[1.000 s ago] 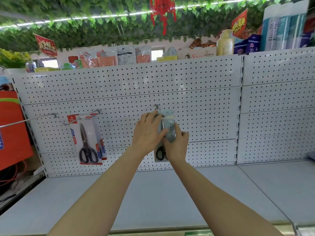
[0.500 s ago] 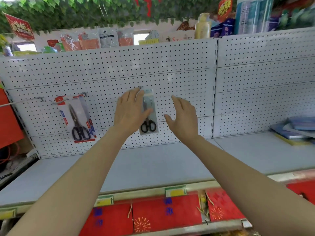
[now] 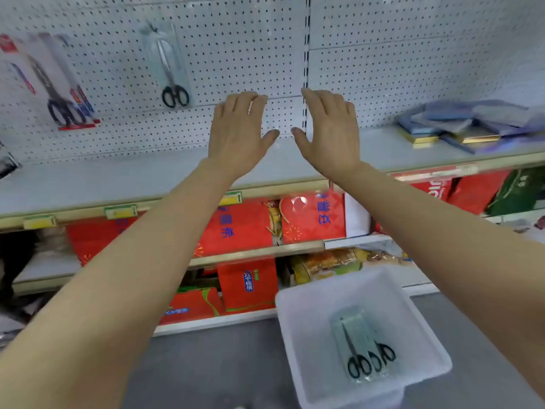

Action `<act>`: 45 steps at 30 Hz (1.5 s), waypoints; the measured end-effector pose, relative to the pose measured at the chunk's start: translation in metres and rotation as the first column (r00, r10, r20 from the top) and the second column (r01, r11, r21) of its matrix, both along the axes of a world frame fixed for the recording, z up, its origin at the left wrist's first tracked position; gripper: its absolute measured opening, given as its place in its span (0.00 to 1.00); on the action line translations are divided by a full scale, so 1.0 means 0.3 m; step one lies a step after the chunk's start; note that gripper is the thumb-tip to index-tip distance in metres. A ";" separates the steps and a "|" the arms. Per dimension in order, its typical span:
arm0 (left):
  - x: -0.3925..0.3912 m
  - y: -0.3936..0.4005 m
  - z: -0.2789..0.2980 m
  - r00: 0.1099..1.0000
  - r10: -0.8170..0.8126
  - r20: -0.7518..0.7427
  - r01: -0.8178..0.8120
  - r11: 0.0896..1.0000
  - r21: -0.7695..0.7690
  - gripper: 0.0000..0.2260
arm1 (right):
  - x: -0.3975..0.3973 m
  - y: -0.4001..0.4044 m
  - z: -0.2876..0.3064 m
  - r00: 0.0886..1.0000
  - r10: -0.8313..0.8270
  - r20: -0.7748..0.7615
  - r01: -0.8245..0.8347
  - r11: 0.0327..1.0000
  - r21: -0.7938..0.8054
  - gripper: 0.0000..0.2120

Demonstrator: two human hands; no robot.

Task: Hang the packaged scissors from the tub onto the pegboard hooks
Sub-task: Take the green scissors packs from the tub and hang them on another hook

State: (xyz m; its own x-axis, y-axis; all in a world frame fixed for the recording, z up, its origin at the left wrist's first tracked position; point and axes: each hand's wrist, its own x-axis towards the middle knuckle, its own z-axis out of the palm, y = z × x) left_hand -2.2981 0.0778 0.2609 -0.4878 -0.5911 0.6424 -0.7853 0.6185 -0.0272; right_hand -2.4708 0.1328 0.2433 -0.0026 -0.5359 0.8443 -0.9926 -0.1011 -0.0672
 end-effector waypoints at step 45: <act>-0.731 0.556 -1.941 0.749 0.488 0.448 -0.458 -0.107 0.882 0.51 | -0.480 0.571 -1.855 0.855 -0.515 0.066 0.098 0.286 0.953 0.24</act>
State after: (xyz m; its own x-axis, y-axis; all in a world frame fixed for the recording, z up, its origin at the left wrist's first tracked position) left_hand -2.5173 0.2447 -0.3215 0.2126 -0.7314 -0.6480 -0.8848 -0.4255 0.1900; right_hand -2.6148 0.3042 -0.3133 -0.4852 -0.8341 -0.2623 -0.8240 0.5366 -0.1820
